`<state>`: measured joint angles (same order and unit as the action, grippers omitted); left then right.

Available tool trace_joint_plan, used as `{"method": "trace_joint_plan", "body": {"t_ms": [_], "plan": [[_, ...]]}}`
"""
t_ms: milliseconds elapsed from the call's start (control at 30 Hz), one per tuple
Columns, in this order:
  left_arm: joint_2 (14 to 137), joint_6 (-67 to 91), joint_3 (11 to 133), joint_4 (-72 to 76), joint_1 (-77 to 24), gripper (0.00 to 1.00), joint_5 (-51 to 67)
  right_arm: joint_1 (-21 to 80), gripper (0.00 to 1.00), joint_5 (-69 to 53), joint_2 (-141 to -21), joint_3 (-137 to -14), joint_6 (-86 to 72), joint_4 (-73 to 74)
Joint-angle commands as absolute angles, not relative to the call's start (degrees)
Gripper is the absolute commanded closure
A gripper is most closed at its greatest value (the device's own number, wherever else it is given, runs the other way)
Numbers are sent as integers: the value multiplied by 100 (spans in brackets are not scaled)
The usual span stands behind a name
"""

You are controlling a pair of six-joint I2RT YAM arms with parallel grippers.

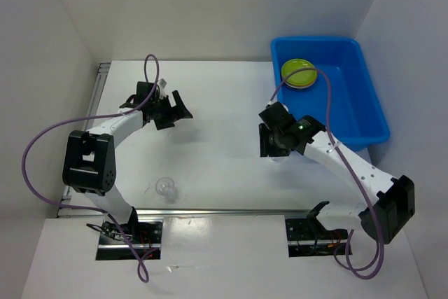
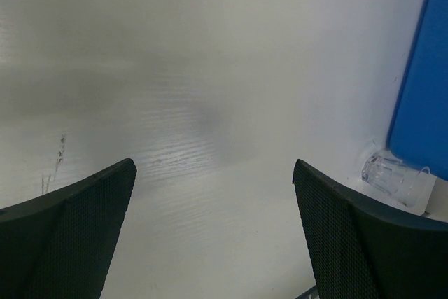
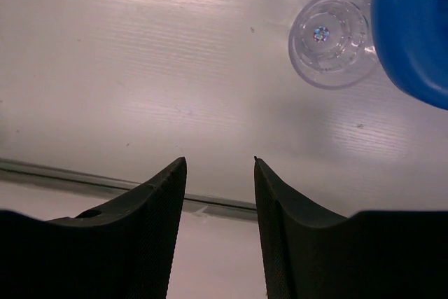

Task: Place the mixed dishes into the plastic bin

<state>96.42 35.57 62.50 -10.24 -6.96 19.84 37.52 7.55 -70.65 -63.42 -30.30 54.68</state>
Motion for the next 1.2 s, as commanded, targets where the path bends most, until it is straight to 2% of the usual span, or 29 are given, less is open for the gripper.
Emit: {"method": "trace_joint_plan", "body": {"t_ms": [0, 200, 533, 1167], "plan": [[9422, 3445, 6231, -826, -721, 0, 2092, 3762, 51, 1317, -7338, -6416, -3655, 5704], [9422, 3445, 6179, -773, -773, 0, 2092, 3938, 53, 1994, -8128, -6582, -4227, 5449], [9422, 3445, 6126, -721, -773, 0, 2197, 3938, 53, 2873, -9113, -6873, -4280, 5335], [9589, 3445, 6126, -615, -773, 0, 2426, 3753, 51, 3401, -9571, -7216, -4228, 5098]]}}
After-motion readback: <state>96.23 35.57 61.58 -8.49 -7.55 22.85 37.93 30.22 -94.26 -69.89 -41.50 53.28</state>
